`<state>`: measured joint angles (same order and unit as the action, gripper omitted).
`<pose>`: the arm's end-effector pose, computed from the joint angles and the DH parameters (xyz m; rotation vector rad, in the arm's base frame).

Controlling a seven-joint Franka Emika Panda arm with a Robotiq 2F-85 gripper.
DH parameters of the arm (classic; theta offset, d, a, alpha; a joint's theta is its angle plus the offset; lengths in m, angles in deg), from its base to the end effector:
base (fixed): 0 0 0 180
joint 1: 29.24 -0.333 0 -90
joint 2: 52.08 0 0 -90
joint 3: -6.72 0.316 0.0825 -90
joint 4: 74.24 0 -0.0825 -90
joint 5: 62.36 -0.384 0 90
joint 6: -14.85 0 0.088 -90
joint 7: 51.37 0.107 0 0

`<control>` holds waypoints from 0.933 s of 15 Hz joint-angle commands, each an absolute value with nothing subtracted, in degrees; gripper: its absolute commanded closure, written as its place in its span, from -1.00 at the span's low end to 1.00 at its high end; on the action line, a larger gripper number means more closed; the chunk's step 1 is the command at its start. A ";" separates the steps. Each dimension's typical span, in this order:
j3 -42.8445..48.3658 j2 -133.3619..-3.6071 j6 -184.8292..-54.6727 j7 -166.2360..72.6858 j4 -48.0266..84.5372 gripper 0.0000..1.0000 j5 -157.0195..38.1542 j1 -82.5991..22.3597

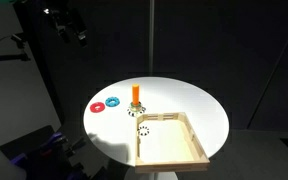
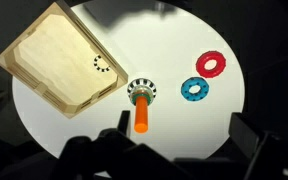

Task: Put the green ring in the box.

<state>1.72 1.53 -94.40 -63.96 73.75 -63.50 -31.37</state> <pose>0.2964 -0.0187 0.5580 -3.0418 -0.2926 -0.4092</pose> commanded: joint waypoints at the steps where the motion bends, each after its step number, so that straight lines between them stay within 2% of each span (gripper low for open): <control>1: 1.63 1.50 -94.32 -63.84 73.65 -1.00 -63.39 -31.53; 8: 2.00 0.47 -95.58 -63.29 73.27 -1.00 -62.84 -31.07; 14: 1.82 -7.77 -106.89 -62.01 72.25 -1.00 -62.92 -30.29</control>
